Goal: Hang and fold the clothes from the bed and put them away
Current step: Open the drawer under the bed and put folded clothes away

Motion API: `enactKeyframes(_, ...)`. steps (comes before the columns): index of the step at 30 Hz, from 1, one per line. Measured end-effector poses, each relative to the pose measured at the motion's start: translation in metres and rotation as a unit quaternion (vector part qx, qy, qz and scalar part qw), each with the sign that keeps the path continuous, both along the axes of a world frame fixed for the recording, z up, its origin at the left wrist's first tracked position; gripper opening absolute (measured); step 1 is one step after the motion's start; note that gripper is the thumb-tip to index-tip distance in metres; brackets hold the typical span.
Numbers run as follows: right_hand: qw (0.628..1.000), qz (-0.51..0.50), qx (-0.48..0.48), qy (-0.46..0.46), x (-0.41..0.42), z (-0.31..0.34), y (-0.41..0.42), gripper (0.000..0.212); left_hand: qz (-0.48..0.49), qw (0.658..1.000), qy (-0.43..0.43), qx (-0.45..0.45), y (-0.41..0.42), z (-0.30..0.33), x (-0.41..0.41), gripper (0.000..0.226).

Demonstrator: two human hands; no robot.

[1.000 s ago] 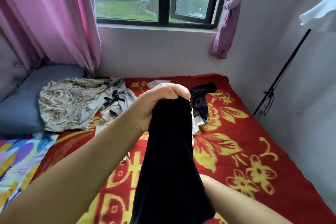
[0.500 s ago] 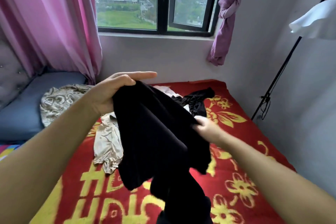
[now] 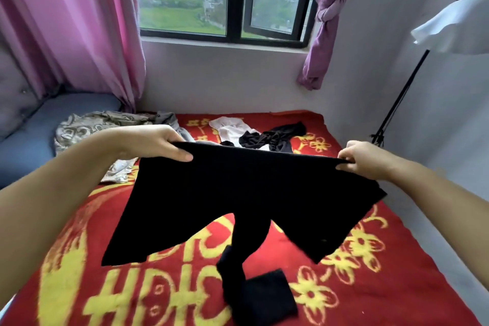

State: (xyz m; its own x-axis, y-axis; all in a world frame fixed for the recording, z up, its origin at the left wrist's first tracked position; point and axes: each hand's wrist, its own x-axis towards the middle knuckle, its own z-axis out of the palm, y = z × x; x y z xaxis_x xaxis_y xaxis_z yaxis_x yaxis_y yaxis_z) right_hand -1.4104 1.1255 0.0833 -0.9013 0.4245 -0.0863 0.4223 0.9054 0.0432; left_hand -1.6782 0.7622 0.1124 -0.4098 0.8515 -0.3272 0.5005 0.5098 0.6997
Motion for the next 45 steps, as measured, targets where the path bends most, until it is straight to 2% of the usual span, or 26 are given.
enactKeyframes(2,0.998,-0.014,-0.045,0.045,0.014,-0.014,-0.003,0.018,0.010,0.999,0.023,0.026,-0.006,-0.001,0.006,0.014)
enactKeyframes(4,0.989,-0.023,-0.114,0.094,0.027,-0.018,-0.014,0.015,0.032,0.994,0.099,0.042,-0.012,-0.007,0.011,0.012)
enactKeyframes(6,0.979,-0.001,-0.146,0.141,0.039,-0.014,-0.027,0.012,0.073,0.983,0.162,0.054,-0.024,-0.012,0.017,0.015)
enactKeyframes(8,0.974,0.045,-0.157,0.157,0.058,-0.010,-0.041,0.010,0.110,0.982,0.148,0.046,-0.047,-0.025,0.032,0.019)
enactKeyframes(12,0.972,0.103,-0.208,0.026,0.109,-0.011,-0.069,0.004,0.112,0.991,0.026,-0.064,-0.094,-0.060,0.083,0.023)
enactKeyframes(14,0.966,0.120,-0.227,-0.024,0.126,-0.017,-0.074,0.006,0.110,0.989,0.030,-0.093,-0.108,-0.075,0.101,0.022)
enactKeyframes(17,0.959,0.100,-0.263,-0.040,0.132,-0.029,-0.067,0.011,0.136,0.984,0.061,-0.095,-0.111,-0.084,0.104,0.021)
enactKeyframes(21,0.969,0.060,-0.237,-0.041,0.109,-0.054,-0.038,0.037,0.110,0.978,0.121,-0.129,-0.083,-0.100,0.092,0.032)
enactKeyframes(24,0.980,0.013,-0.195,-0.041,0.070,-0.084,-0.011,0.044,0.096,0.971,0.165,-0.147,-0.037,-0.133,0.062,0.046)
enactKeyframes(26,0.996,-0.016,-0.090,-0.004,0.038,-0.108,0.002,0.040,0.123,0.956,0.220,-0.148,-0.005,-0.161,0.042,0.045)
enactKeyframes(28,0.998,-0.036,0.030,0.052,0.002,-0.134,0.015,0.036,0.191,0.928,0.301,-0.105,0.027,-0.196,0.023,0.033)
enactKeyframes(30,0.993,-0.069,0.044,0.089,-0.025,-0.167,0.020,0.040,0.218,0.921,0.319,-0.051,0.062,-0.235,0.017,0.042)
enactKeyframes(32,0.992,-0.084,0.018,0.090,-0.036,-0.205,0.019,0.047,0.159,0.936,0.313,-0.036,0.090,-0.272,0.027,0.056)
enactKeyframes(36,0.985,-0.138,-0.095,-0.036,-0.014,-0.300,0.016,0.055,-0.021,0.958,0.276,-0.075,0.125,-0.359,0.079,0.061)
enactKeyframes(38,0.950,-0.219,-0.198,-0.101,0.013,-0.355,0.021,0.057,-0.101,0.962,0.234,-0.102,0.130,-0.405,0.107,0.064)
enactKeyframes(40,0.906,-0.308,-0.263,-0.119,0.042,-0.400,0.021,0.063,-0.158,0.957,0.188,-0.154,0.124,-0.442,0.136,0.071)
enactKeyframes(42,0.867,-0.391,-0.294,-0.094,0.061,-0.437,0.024,0.068,-0.194,0.944,0.146,-0.224,0.115,-0.475,0.161,0.083)
enactKeyframes(45,0.837,-0.457,-0.296,-0.060,0.068,-0.474,0.025,0.080,-0.186,0.920,0.105,-0.328,0.094,-0.504,0.195,0.100)
